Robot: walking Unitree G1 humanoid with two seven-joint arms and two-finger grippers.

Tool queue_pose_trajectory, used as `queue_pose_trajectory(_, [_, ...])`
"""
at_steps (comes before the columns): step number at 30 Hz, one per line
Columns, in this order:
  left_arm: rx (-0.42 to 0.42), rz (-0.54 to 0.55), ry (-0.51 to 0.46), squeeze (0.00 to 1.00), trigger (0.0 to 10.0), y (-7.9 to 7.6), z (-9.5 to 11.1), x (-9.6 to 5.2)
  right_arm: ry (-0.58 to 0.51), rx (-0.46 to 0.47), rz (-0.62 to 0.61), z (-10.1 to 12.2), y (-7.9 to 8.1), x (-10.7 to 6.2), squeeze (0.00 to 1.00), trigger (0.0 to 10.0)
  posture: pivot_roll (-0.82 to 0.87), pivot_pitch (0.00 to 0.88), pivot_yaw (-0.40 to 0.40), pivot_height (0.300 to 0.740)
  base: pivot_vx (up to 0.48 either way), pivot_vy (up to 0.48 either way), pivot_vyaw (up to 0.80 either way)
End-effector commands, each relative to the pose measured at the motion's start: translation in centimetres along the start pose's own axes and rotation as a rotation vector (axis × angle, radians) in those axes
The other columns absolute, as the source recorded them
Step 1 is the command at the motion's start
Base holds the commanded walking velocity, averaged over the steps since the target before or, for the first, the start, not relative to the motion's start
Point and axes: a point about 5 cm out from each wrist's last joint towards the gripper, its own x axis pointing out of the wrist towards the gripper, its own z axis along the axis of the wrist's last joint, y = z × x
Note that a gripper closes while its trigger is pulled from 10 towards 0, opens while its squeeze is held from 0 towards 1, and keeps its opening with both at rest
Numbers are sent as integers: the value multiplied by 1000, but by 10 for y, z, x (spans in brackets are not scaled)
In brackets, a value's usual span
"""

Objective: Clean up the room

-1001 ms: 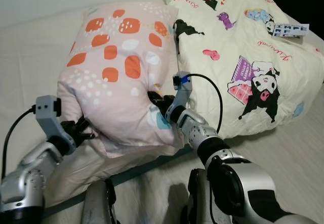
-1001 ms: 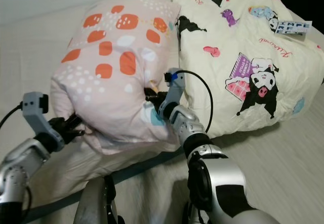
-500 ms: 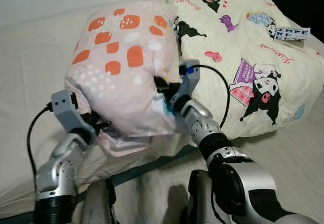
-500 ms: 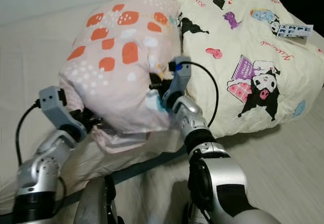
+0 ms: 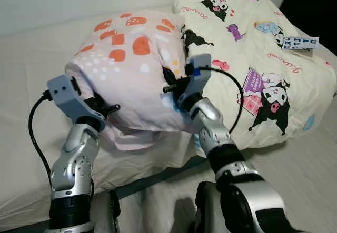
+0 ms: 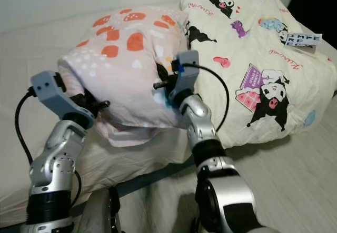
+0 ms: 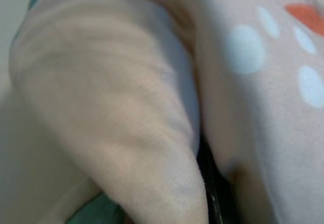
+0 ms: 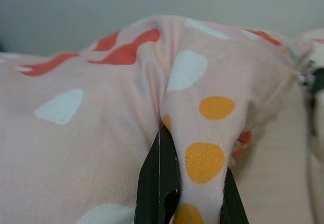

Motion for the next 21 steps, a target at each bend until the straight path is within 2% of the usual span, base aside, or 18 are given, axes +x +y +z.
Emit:
queue_pose_trajectory(1, [39,-56,20,0,10000,-13,-7,-1,-33,-36,57,5,14,4,0,10000,53,140,-27,552,0,0,0])
queue_pose_trajectory(5, [95,-31,54,0,10000,-12,-15,-3,-12,-32,27,-2,10,-3,0,10000,53,138,-30,552,0,0,0])
queue_pose_trajectory(10, [141,-67,21,0,10000,-16,-14,-5,-11,-12,32,-6,12,-9,0,10000,55,137,-32,562,0,0,0])
queue_pose_trajectory(21, [164,-102,22,0,10000,-20,-18,-8,10,-18,29,-12,14,-15,0,10000,56,128,-31,592,0,0,0])
